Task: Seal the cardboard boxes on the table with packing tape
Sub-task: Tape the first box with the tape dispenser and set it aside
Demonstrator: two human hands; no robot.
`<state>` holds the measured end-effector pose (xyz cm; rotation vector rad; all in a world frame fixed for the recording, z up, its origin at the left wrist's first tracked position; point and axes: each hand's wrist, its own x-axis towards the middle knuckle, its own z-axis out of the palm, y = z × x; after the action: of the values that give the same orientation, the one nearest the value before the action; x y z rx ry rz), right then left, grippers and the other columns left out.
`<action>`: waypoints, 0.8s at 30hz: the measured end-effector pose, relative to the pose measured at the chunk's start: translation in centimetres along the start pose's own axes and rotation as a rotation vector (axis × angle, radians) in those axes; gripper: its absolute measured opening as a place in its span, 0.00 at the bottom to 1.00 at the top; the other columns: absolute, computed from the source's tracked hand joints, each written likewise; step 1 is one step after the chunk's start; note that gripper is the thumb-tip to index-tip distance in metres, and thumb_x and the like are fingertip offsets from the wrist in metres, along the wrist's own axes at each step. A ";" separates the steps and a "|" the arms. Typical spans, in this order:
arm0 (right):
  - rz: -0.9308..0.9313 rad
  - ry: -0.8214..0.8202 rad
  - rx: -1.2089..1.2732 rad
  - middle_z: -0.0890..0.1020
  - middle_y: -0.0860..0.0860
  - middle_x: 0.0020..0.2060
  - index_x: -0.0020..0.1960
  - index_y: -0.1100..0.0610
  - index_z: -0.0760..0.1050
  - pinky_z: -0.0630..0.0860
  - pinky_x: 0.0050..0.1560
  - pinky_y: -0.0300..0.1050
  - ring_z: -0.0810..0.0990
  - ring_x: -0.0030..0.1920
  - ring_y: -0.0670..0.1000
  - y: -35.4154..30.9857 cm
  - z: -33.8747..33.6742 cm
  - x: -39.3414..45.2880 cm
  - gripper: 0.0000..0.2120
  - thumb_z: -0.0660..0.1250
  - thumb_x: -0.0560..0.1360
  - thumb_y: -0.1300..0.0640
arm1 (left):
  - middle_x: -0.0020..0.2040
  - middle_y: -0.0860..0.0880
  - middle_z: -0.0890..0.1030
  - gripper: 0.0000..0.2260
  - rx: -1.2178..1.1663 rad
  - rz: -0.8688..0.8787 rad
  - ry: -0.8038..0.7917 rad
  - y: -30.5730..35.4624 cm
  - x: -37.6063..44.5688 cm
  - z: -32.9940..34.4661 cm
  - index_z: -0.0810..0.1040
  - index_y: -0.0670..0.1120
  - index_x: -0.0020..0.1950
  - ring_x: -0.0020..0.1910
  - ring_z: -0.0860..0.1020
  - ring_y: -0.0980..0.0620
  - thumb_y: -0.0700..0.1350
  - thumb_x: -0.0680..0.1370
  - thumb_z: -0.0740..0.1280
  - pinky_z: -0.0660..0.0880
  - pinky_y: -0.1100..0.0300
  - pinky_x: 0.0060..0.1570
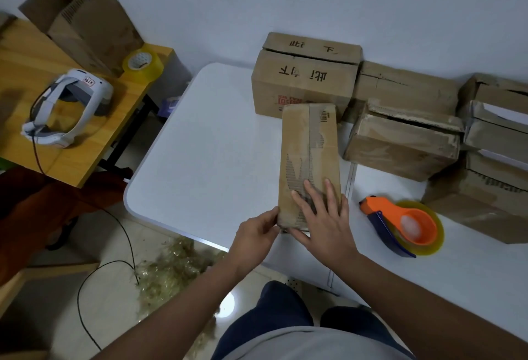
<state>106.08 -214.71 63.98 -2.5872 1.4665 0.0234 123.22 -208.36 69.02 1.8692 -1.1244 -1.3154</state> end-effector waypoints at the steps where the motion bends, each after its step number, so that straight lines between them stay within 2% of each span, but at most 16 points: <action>1: -0.001 -0.001 -0.001 0.61 0.53 0.77 0.77 0.46 0.59 0.60 0.68 0.71 0.54 0.77 0.64 0.0 0.0 0.0 0.36 0.50 0.75 0.29 | 0.59 0.61 0.79 0.19 0.004 0.035 -0.025 -0.3 0.1 -0.3 0.75 0.52 0.70 0.59 0.78 0.64 0.39 0.80 0.68 0.68 0.79 0.54; 3: -0.005 -0.001 0.002 0.61 0.53 0.77 0.77 0.46 0.59 0.60 0.68 0.71 0.53 0.77 0.64 0.1 0.0 0.0 0.36 0.51 0.75 0.29 | 0.66 0.59 0.76 0.20 0.020 0.119 -0.070 -0.4 0.5 -0.5 0.74 0.54 0.70 0.62 0.78 0.60 0.39 0.79 0.69 0.71 0.74 0.59; 4: -0.005 -0.001 0.002 0.61 0.53 0.77 0.78 0.46 0.58 0.60 0.68 0.71 0.53 0.77 0.64 0.1 0.0 0.0 0.36 0.51 0.75 0.29 | 0.72 0.58 0.70 0.23 0.075 0.157 -0.082 -0.5 0.7 -0.5 0.71 0.51 0.73 0.64 0.78 0.57 0.40 0.79 0.70 0.72 0.70 0.61; 6: -0.008 -0.002 -0.008 0.60 0.53 0.78 0.78 0.46 0.58 0.60 0.68 0.71 0.53 0.78 0.64 0.2 0.0 -0.1 0.37 0.54 0.75 0.29 | 0.78 0.56 0.57 0.31 0.292 0.212 -0.102 -1.0 1.5 -1.1 0.61 0.48 0.79 0.65 0.77 0.54 0.44 0.79 0.70 0.73 0.64 0.64; 8: -0.018 0.003 -0.015 0.59 0.53 0.78 0.78 0.46 0.57 0.58 0.69 0.71 0.52 0.78 0.64 0.2 0.0 0.0 0.37 0.56 0.74 0.30 | 0.81 0.53 0.51 0.33 0.523 0.325 -0.157 -1.3 2.6 -2.0 0.57 0.49 0.80 0.64 0.79 0.52 0.49 0.79 0.69 0.75 0.57 0.63; 11: -0.035 -0.002 -0.019 0.58 0.53 0.78 0.78 0.47 0.56 0.58 0.69 0.71 0.52 0.77 0.64 0.3 0.1 0.0 0.39 0.62 0.74 0.32 | 0.82 0.52 0.44 0.36 0.745 0.485 -0.237 -1.3 4.1 -3.0 0.51 0.48 0.82 0.58 0.82 0.48 0.52 0.79 0.67 0.79 0.49 0.55; 14: -0.045 -0.045 0.024 0.56 0.53 0.79 0.79 0.47 0.54 0.58 0.70 0.72 0.50 0.78 0.64 0.5 -0.1 0.0 0.42 0.69 0.71 0.38 | 0.82 0.54 0.40 0.37 0.865 0.608 -0.218 -2.0 4.9 -3.0 0.48 0.48 0.82 0.39 0.81 0.40 0.51 0.81 0.66 0.80 0.47 0.39; 15: -0.053 -0.064 0.050 0.54 0.52 0.79 0.79 0.46 0.52 0.57 0.71 0.72 0.48 0.78 0.63 0.6 -0.2 0.0 0.43 0.69 0.70 0.40 | 0.82 0.53 0.41 0.36 0.866 0.631 -0.195 -2.4 4.7 -2.9 0.48 0.48 0.82 0.34 0.79 0.41 0.50 0.81 0.66 0.79 0.47 0.36; 17: -0.087 -0.095 0.131 0.47 0.48 0.80 0.79 0.43 0.49 0.50 0.73 0.70 0.38 0.78 0.59 1.0 -0.5 0.2 0.41 0.65 0.72 0.39 | 0.82 0.54 0.43 0.35 0.823 0.671 -0.159 -2.8 4.1 -2.8 0.51 0.50 0.82 0.32 0.78 0.44 0.51 0.81 0.66 0.79 0.49 0.34; 19: -0.112 -0.126 0.343 0.45 0.43 0.79 0.79 0.41 0.52 0.47 0.75 0.65 0.34 0.78 0.53 1.7 -1.4 0.3 0.36 0.60 0.75 0.36 | 0.82 0.57 0.45 0.34 0.777 0.679 -0.147 -2.5 3.2 -3.0 0.52 0.52 0.82 0.38 0.80 0.47 0.57 0.81 0.64 0.80 0.52 0.37; 21: -0.019 -0.021 0.637 0.49 0.42 0.79 0.77 0.43 0.59 0.51 0.76 0.57 0.42 0.79 0.49 2.4 -2.8 0.6 0.29 0.60 0.78 0.39 | 0.81 0.61 0.45 0.33 0.707 0.636 -0.132 -2.1 2.8 -3.3 0.54 0.53 0.81 0.55 0.81 0.52 0.61 0.80 0.62 0.80 0.56 0.46; 23: 0.255 0.086 0.866 0.52 0.44 0.78 0.77 0.45 0.58 0.55 0.75 0.50 0.50 0.78 0.48 2.7 -4.6 0.9 0.27 0.62 0.80 0.45 | 0.81 0.61 0.46 0.32 0.648 0.575 -0.070 -1.6 3.3 -3.3 0.57 0.53 0.81 0.71 0.71 0.56 0.63 0.80 0.59 0.76 0.60 0.58; 24: 0.406 0.038 0.990 0.55 0.46 0.78 0.78 0.46 0.56 0.58 0.74 0.49 0.55 0.77 0.49 2.7 -5.7 1.1 0.28 0.61 0.81 0.46 | 0.81 0.59 0.46 0.31 0.638 0.555 -0.031 -1.3 3.7 -3.1 0.59 0.52 0.80 0.75 0.65 0.55 0.64 0.80 0.58 0.73 0.59 0.64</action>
<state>103.96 -217.84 69.09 -1.4972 1.4596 -0.5503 127.16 -211.06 67.36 1.7246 -2.0700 -0.7119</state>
